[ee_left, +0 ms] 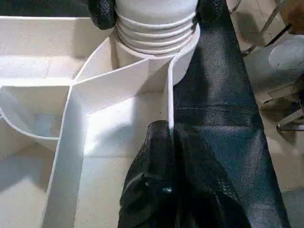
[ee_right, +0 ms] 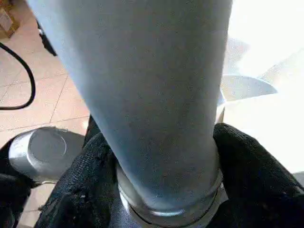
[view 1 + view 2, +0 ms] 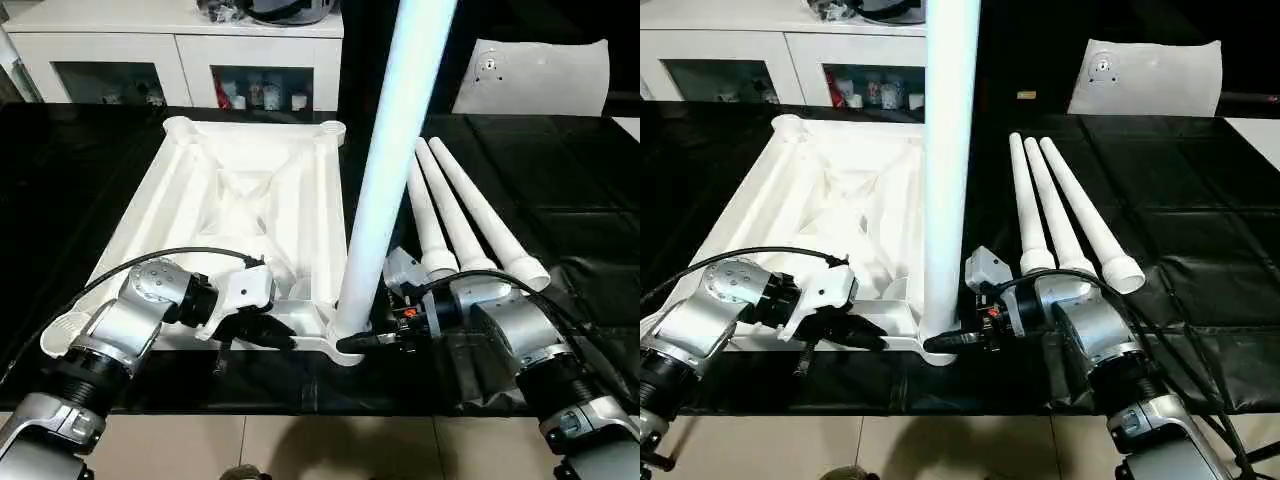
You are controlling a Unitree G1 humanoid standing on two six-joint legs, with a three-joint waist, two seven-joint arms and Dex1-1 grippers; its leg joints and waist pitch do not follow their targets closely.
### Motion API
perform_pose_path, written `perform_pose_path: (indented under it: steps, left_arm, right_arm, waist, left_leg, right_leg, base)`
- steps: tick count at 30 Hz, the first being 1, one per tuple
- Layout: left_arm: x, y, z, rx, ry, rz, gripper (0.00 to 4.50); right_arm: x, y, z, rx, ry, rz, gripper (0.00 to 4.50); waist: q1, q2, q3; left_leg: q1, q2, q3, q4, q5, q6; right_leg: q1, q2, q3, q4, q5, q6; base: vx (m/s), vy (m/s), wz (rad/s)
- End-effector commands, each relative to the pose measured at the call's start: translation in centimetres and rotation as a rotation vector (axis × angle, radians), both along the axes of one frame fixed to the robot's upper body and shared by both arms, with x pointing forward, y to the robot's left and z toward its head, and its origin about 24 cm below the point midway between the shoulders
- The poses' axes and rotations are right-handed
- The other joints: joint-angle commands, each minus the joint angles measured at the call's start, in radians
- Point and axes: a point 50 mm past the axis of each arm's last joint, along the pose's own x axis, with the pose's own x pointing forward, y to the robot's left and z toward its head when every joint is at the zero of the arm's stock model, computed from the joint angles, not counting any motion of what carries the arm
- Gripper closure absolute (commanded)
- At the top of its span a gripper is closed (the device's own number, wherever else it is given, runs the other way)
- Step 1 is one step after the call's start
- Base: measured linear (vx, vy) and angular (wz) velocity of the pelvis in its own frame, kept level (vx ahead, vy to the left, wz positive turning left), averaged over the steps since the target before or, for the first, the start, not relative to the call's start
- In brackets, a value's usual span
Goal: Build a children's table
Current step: Rotate leg to tighten
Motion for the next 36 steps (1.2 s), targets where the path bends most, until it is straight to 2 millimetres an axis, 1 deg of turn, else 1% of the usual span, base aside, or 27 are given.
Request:
perform_pose_path:
  steps: [1,2,3,4,5,7,9,11,12,13,15,16,17,18,19,20,22,24,25,26,27,28,30,32,33,35,36]
  left_arm:
    - [-0.4,-0.2,-0.9,0.012,0.04,0.027,4.5]
    - [-0.2,-0.4,-0.9,-0.021,0.037,0.106,4.5]
    - [-0.2,-0.5,-0.8,-0.038,0.035,0.145,4.5]
    - [0.1,-0.9,-0.7,-0.091,0.025,0.256,4.5]
    - [0.1,-1.2,-0.7,-0.114,0.023,0.303,4.5]
    - [0.0,-1.7,-0.7,-0.131,0.011,0.384,4.5]
    - [-0.1,-2.5,-0.8,-0.165,0.013,0.473,4.5]
    - [-0.1,-3.0,-0.9,-0.185,0.018,0.533,4.5]
    - [-0.1,-3.8,-0.9,-0.203,0.021,0.58,4.5]
    - [-0.1,-4.0,-1.0,-0.213,0.023,0.6,4.5]
    - [0.6,-5.9,-1.1,-0.239,-0.002,0.744,4.5]
    - [0.6,-5.9,-1.1,-0.239,-0.002,0.744,4.5]
    - [1.5,-6.9,-0.8,-0.243,-0.043,0.837,4.5]
    - [1.9,-7.3,-0.6,-0.251,-0.061,0.872,4.5]
    - [2.1,-7.5,-0.4,-0.256,-0.07,0.89,4.5]
    - [2.4,-7.9,-0.1,-0.266,-0.081,0.902,4.5]
    - [2.5,-8.6,0.2,-0.28,-0.082,0.885,4.5]
    - [2.7,-8.9,0.4,-0.27,-0.094,0.85,4.5]
    - [2.7,-8.9,0.4,-0.262,-0.103,0.837,4.5]
    - [2.8,-8.8,0.4,-0.252,-0.114,0.829,4.5]
    - [2.7,-8.7,0.4,-0.241,-0.119,0.817,4.5]
    - [2.7,-8.6,0.3,-0.234,-0.121,0.81,4.5]
    - [2.7,-8.4,0.2,-0.226,-0.123,0.801,4.5]
    - [2.7,-8.2,0.1,-0.213,-0.136,0.772,4.5]
    - [2.6,-8.2,0.1,-0.217,-0.141,0.758,4.5]
    - [2.6,-8.0,0.1,-0.22,-0.142,0.761,4.5]
    - [2.5,-8.0,0.2,-0.244,-0.127,0.761,4.5]
  right_arm:
    - [-0.4,0.5,0.1,0.058,0.032,0.018,1.76]
    - [-0.6,0.7,-0.1,0.075,0.038,-0.014,1.76]
    - [-0.7,0.8,-0.2,0.085,0.04,-0.033,1.76]
    - [-0.9,1.3,-0.6,0.11,0.046,-0.107,1.76]
    - [-0.9,1.6,-0.9,0.116,0.048,-0.146,1.76]
    - [-0.8,2.3,-1.6,0.104,0.05,-0.261,1.76]
    - [-0.8,3.1,-2.3,0.092,0.061,-0.362,1.78]
    - [-0.7,3.7,-2.7,0.087,0.086,-0.434,1.78]
    - [-0.7,4.4,-2.8,0.097,0.102,-0.482,1.78]
    - [-0.7,4.7,-2.9,0.098,0.11,-0.501,1.78]
    - [-0.4,6.2,-3.7,0.06,0.14,-0.647,1.78]
    - [-0.4,6.2,-3.7,0.06,0.14,-0.647,1.78]
    - [-0.1,6.6,-4.2,-0.009,0.13,-0.717,1.78]
    - [0.1,6.7,-4.4,-0.052,0.106,-0.734,1.78]
    - [0.2,6.6,-4.4,-0.065,0.098,-0.745,1.78]
    - [0.5,6.4,-4.5,-0.069,0.098,-0.782,1.78]
    - [1.0,6.0,-4.4,-0.038,0.125,-0.86,1.23]
    - [1.4,5.6,-4.1,0.002,0.139,-0.925,1.12]
    - [1.4,5.5,-4.0,0.013,0.143,-0.928,1.06]
    - [1.4,5.5,-3.9,0.02,0.139,-0.935,0.92]
    - [1.4,5.4,-3.8,0.026,0.139,-0.945,0.79]
    - [1.5,5.4,-3.8,0.03,0.138,-0.953,0.71]
    - [1.6,5.1,-3.7,0.028,0.123,-0.968,0.53]
    - [1.6,4.7,-3.5,0.037,0.111,-0.985,0.4]
    - [1.7,4.3,-3.4,0.048,0.104,-1.004,0.31]
    - [1.7,3.7,-3.0,0.071,0.087,-1.028,0.19]
    - [1.6,3.1,-2.5,0.096,0.073,-1.04,0.11]
  waist:
    - [-0.002,0.005,-0.058]
    - [-0.001,0.003,-0.058]
    - [0.0,0.005,-0.058]
    - [-0.001,0.004,-0.058]
    - [-0.002,0.004,-0.054]
    - [-0.009,0.001,-0.05]
    - [-0.027,-0.002,-0.045]
    - [-0.04,-0.003,-0.043]
    - [-0.044,-0.003,-0.042]
    - [-0.05,-0.008,-0.041]
    - [-0.056,-0.007,-0.04]
    - [-0.055,-0.008,-0.04]
    - [-0.056,-0.006,-0.041]
    - [-0.059,-0.007,-0.041]
    - [-0.058,-0.007,-0.044]
    - [-0.054,-0.007,-0.046]
    - [-0.051,-0.004,-0.048]
    - [-0.047,0.007,-0.051]
    - [-0.048,0.006,-0.054]
    - [-0.048,0.007,-0.058]
    - [-0.046,0.012,-0.063]
    - [-0.05,0.008,-0.062]
    - [-0.052,0.008,-0.059]
    - [-0.05,0.012,-0.056]
    - [-0.05,0.011,-0.056]
    - [-0.05,0.012,-0.056]
    - [-0.05,0.009,-0.056]
  left_leg:
    - [0.013,0.049,-0.008,-0.071,-0.202,0.026]
    - [0.014,0.05,-0.008,-0.071,-0.209,0.024]
    - [0.015,0.052,-0.008,-0.073,-0.208,0.019]
    - [0.014,0.05,-0.008,-0.072,-0.211,0.02]
    - [0.012,0.05,-0.009,-0.076,-0.22,0.014]
    - [0.014,0.048,-0.012,-0.08,-0.258,0.001]
    - [0.009,0.043,-0.02,-0.085,-0.301,-0.018]
    - [0.016,0.042,-0.02,-0.083,-0.332,-0.018]
    - [0.017,0.04,-0.02,-0.083,-0.338,-0.016]
    - [0.015,0.039,-0.021,-0.082,-0.335,-0.013]
    - [0.017,0.037,-0.022,-0.081,-0.334,-0.011]
    - [0.018,0.037,-0.022,-0.081,-0.331,-0.012]
    - [0.016,0.034,-0.024,-0.081,-0.329,-0.01]
    - [0.017,0.032,-0.023,-0.079,-0.334,-0.01]
    - [0.019,0.03,-0.022,-0.077,-0.334,-0.008]
    - [0.017,0.029,-0.022,-0.075,-0.325,0.004]
    - [0.015,0.029,-0.02,-0.076,-0.317,0.015]
    - [0.011,0.031,-0.021,-0.08,-0.299,0.016]
    - [0.008,0.031,-0.02,-0.081,-0.29,0.016]
    - [0.001,0.033,-0.021,-0.081,-0.263,0.016]
    - [0.0,0.035,-0.019,-0.076,-0.229,0.021]
    - [-0.008,0.032,-0.02,-0.076,-0.206,0.025]
    - [-0.004,0.03,-0.016,-0.077,-0.216,0.035]
    - [-0.001,0.034,-0.017,-0.08,-0.238,0.027]
    - [0.001,0.035,-0.017,-0.08,-0.252,0.022]
    - [0.002,0.037,-0.018,-0.082,-0.258,0.015]
    - [0.002,0.038,-0.016,-0.082,-0.252,0.014]
  right_leg:
    - [0.045,-0.07,0.034,-0.066,-0.195,-0.237]
    - [0.044,-0.07,0.034,-0.067,-0.198,-0.237]
    - [0.045,-0.071,0.035,-0.066,-0.182,-0.241]
    - [0.044,-0.07,0.035,-0.068,-0.182,-0.241]
    - [0.044,-0.071,0.035,-0.07,-0.199,-0.239]
    - [0.043,-0.071,0.034,-0.079,-0.291,-0.218]
    - [0.043,-0.073,0.032,-0.089,-0.42,-0.169]
    - [0.035,-0.073,0.034,-0.098,-0.483,-0.147]
    - [0.033,-0.072,0.034,-0.102,-0.502,-0.142]
    - [0.032,-0.072,0.035,-0.105,-0.525,-0.132]
    - [0.025,-0.069,0.034,-0.113,-0.566,-0.103]
    - [0.024,-0.069,0.034,-0.113,-0.571,-0.097]
    - [0.025,-0.068,0.034,-0.113,-0.577,-0.088]
    - [0.021,-0.066,0.034,-0.115,-0.588,-0.08]
    - [0.02,-0.064,0.035,-0.115,-0.586,-0.077]
    - [0.02,-0.066,0.038,-0.118,-0.575,-0.072]
    - [0.018,-0.065,0.041,-0.118,-0.55,-0.07]
    - [0.022,-0.063,0.042,-0.111,-0.488,-0.078]
    - [0.024,-0.06,0.041,-0.108,-0.434,-0.086]
    - [0.034,-0.061,0.04,-0.1,-0.365,-0.101]
    - [0.034,-0.062,0.041,-0.092,-0.273,-0.124]
    - [0.041,-0.061,0.04,-0.088,-0.233,-0.132]
    - [0.038,-0.061,0.037,-0.094,-0.251,-0.145]
    - [0.037,-0.064,0.038,-0.096,-0.298,-0.149]
    - [0.035,-0.064,0.039,-0.099,-0.316,-0.143]
    - [0.035,-0.063,0.04,-0.097,-0.306,-0.142]
    - [0.036,-0.062,0.04,-0.096,-0.284,-0.143]
  base:
    - [0.0,0.0,0.0]
    - [0.0,0.0,0.0]
    - [0.0,0.0,0.0]
    - [0.0,0.0,0.0]
    - [0.0,0.0,0.0]
    - [0.0,0.0,0.0]
    - [0.0,0.0,0.0]
    - [0.0,0.0,0.0]
    - [0.0,0.0,0.0]
    - [0.0,0.0,0.0]
    - [0.0,0.0,0.0]
    - [0.0,0.0,0.0]
    - [0.0,0.0,0.0]
    - [0.0,0.0,0.0]
    - [0.0,0.0,0.0]
    - [0.0,0.0,0.0]
    - [0.0,0.0,0.0]
    - [0.0,0.0,0.0]
    - [0.0,0.0,0.0]
    - [0.0,0.0,0.0]
    - [0.0,0.0,0.0]
    - [0.0,0.0,0.0]
    - [0.0,0.0,0.0]
    - [0.0,0.0,0.0]
    - [0.0,0.0,0.0]
    - [0.0,0.0,0.0]
    - [0.0,0.0,0.0]
